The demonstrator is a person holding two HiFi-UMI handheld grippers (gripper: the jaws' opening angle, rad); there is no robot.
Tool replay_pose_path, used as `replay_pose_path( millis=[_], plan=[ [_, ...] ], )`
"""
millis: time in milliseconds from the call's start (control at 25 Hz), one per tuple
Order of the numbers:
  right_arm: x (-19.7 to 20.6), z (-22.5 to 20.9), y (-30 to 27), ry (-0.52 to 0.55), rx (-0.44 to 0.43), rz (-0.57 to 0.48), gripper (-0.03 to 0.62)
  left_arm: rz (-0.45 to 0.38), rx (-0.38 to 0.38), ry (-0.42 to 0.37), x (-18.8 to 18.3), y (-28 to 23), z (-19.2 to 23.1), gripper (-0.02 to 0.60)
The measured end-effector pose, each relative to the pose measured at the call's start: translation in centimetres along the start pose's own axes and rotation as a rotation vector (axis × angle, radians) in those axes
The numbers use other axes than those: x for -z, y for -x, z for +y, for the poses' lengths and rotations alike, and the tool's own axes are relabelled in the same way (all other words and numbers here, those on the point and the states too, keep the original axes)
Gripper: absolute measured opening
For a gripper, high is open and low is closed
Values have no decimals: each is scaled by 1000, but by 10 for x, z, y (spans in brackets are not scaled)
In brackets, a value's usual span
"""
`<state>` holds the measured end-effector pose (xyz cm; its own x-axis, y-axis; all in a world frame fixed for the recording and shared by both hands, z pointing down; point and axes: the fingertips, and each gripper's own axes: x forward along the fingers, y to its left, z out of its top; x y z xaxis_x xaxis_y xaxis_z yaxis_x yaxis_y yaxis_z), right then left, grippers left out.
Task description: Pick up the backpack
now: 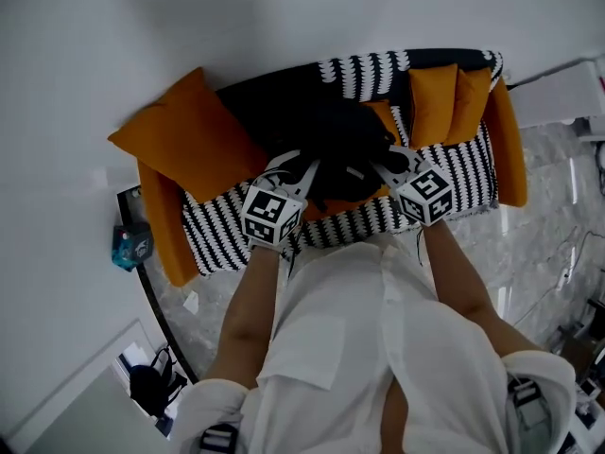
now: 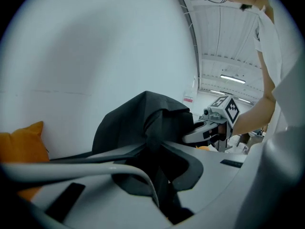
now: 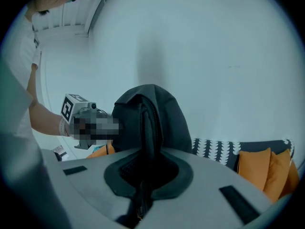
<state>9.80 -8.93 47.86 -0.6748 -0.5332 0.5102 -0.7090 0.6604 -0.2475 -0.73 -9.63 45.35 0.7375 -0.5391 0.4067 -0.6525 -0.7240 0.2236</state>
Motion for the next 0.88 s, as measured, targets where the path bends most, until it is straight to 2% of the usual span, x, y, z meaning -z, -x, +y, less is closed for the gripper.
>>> replay_pose_path(
  millis=[520, 880],
  plan=[
    [-91, 17, 67, 104, 40, -224, 26, -189, 13, -122, -101, 37, -33, 54],
    [-138, 29, 109, 182, 44, -335, 26, -305, 42, -159, -154, 56, -57, 52]
  ],
)
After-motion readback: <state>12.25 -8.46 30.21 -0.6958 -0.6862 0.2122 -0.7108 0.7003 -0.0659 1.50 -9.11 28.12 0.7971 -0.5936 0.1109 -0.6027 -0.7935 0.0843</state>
